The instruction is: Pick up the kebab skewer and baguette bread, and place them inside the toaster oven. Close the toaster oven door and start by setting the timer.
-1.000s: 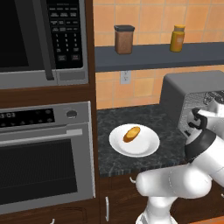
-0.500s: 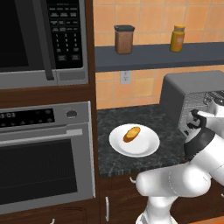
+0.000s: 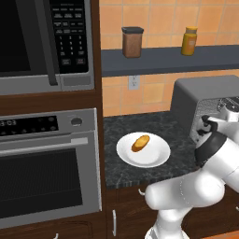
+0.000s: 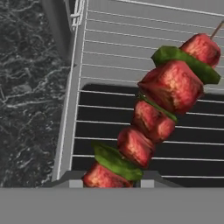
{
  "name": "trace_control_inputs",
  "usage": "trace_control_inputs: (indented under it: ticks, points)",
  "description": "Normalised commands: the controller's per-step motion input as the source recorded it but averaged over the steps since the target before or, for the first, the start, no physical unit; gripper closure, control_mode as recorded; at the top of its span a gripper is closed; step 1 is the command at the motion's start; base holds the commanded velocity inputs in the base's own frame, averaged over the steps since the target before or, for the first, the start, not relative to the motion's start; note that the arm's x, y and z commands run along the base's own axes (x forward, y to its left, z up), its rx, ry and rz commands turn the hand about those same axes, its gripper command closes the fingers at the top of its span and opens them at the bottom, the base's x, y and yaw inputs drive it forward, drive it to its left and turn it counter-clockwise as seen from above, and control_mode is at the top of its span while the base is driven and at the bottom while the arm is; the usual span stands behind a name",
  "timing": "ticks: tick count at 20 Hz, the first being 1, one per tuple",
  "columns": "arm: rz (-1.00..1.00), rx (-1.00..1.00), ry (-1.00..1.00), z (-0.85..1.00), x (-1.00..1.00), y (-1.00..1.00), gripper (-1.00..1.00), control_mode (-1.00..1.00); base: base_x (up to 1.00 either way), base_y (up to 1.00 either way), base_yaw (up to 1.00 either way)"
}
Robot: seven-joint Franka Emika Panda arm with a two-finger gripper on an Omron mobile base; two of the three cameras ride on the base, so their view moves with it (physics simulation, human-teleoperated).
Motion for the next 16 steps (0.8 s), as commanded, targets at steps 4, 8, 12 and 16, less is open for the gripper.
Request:
trace_control_inputs:
  ticks: [4,8,12,16]
  points:
    - [0.00,0.00,0.00,-0.10,0.20,0.00,1.00,-1.00,0.00,0.00,0.00]
    - [0.00,0.00,0.00,-0.29,0.00,-0.01,1.00,-1.00,0.00,0.00,0.00]
    - [0.00,0.00,0.00,-0.22,0.00,-0.05,1.00,-1.00,0.00,0.00,0.00]
    - [0.00,0.00,0.00,-0.16,0.00,-0.08,1.00,-1.00,0.00,0.00,0.00]
